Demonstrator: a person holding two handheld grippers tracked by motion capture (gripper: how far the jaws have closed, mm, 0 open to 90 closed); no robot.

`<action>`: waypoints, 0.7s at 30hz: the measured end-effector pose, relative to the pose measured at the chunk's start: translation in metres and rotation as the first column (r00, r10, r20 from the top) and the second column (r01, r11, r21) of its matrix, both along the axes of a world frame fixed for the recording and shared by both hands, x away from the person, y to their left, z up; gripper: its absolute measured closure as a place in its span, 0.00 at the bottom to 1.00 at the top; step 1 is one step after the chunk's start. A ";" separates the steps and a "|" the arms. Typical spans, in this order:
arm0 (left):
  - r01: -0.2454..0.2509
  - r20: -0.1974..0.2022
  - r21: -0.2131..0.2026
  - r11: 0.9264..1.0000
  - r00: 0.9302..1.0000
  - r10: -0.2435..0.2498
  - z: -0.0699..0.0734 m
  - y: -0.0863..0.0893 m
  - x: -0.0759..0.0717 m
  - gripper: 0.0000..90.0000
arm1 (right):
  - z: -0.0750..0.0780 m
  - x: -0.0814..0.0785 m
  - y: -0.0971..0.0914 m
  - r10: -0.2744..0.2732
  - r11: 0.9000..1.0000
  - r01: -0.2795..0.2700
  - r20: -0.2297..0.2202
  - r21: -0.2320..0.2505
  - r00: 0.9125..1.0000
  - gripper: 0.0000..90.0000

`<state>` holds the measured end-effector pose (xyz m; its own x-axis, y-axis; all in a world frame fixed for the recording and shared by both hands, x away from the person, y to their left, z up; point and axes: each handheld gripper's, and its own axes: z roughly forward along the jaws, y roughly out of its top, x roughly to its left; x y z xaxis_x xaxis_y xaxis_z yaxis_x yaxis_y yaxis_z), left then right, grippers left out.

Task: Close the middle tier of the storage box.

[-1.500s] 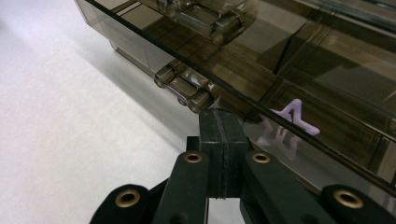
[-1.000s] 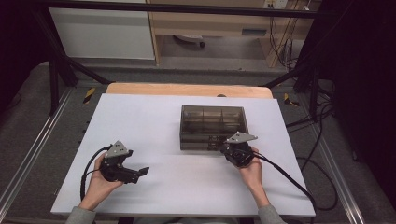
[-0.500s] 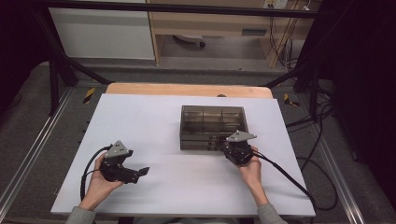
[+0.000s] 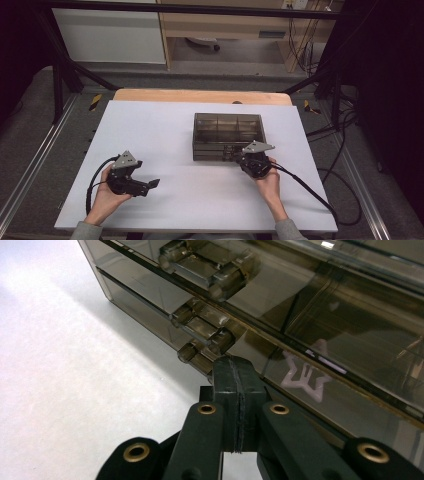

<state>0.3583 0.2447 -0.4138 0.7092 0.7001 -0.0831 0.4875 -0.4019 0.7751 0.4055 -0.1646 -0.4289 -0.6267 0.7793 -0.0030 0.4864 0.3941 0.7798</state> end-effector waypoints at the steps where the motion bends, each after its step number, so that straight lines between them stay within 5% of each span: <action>1: 0.000 0.000 0.000 1.000 1.000 0.000 0.000 0.000 0.000 0.05 | 0.000 -0.001 0.000 0.000 1.000 0.000 0.003 0.002 1.000 1.00; 8: -0.001 0.001 0.000 1.000 1.000 0.001 0.000 0.000 0.000 0.05 | 0.002 -0.009 -0.006 0.000 1.000 0.000 -0.001 0.010 1.000 0.94; 21: -0.003 -0.001 -0.001 1.000 1.000 0.003 0.000 0.000 0.000 0.05 | 0.011 -0.029 -0.018 0.006 0.997 -0.008 0.022 0.071 1.000 0.55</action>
<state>0.3581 0.2451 -0.4135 0.7073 0.7019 -0.0840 0.4890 -0.4000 0.7752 0.3761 -0.1824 -0.4180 -0.6326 0.7735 0.0386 0.4664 0.3407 0.8163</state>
